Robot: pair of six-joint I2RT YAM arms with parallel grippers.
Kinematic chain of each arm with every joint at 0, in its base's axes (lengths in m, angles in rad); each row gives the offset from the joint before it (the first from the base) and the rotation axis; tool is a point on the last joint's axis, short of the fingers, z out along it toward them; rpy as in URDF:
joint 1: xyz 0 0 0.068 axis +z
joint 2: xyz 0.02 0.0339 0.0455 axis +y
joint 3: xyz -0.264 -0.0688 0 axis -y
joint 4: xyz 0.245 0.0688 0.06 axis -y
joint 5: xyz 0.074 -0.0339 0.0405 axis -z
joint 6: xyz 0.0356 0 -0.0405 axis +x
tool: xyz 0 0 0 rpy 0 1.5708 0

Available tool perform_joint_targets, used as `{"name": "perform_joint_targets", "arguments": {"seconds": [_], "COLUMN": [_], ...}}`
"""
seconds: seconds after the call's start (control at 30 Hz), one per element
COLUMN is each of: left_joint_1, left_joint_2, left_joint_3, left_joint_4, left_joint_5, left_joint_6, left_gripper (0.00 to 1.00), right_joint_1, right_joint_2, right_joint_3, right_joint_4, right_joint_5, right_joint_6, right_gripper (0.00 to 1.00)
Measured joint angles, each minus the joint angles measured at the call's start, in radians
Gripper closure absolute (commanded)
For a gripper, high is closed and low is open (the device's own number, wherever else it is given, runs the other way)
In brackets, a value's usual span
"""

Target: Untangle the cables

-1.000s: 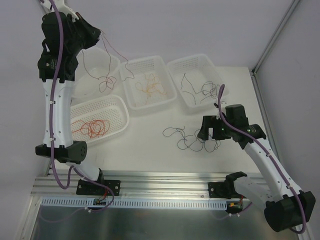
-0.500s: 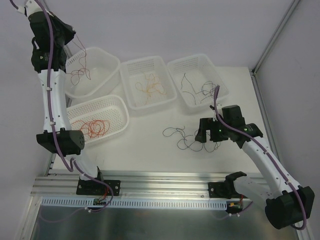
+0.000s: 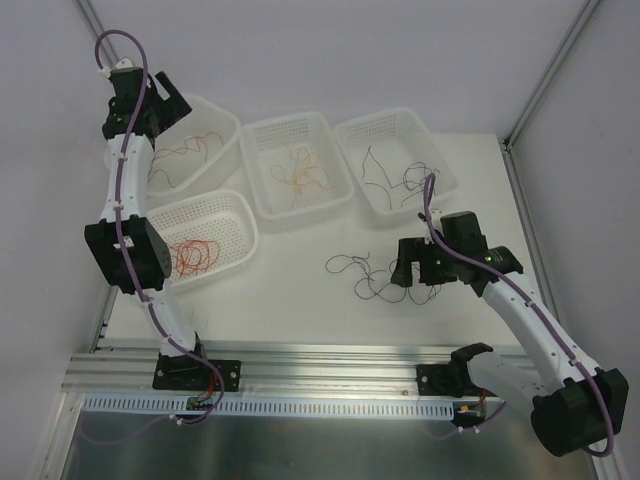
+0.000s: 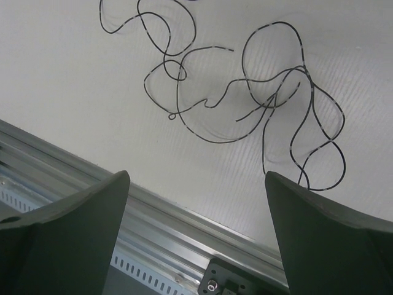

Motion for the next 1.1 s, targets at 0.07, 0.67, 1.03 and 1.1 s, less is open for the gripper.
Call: {"name": "perform_joint_targets", "arguments": {"seconds": [0.07,0.67,1.03,1.1], "left_joint_1": [0.000,-0.108,-0.204,-0.228], "left_joint_2": [-0.044,-0.918,-1.262,-1.279], "left_joint_3": [-0.048,-0.859,-1.207,-1.246], "left_joint_4": [0.000,-0.011,-0.084,-0.083], "left_joint_5": [0.003,0.282,0.417,0.418], "left_joint_6": [0.020,0.106,0.156,0.162], "left_gripper": [0.01,0.01,0.01,0.01], "right_joint_1": [0.001,0.003,0.038,0.070], "right_joint_2": [-0.001,0.084,0.335,0.383], "right_joint_3": [0.000,-0.001,-0.046,-0.044], "right_joint_4": [-0.003,0.010,0.207,0.233], "right_joint_5": [0.019,0.382,0.389,0.394], "right_joint_6": [0.002,0.174,0.213,0.223], "right_gripper": [0.03,0.03,0.03,0.03]}}
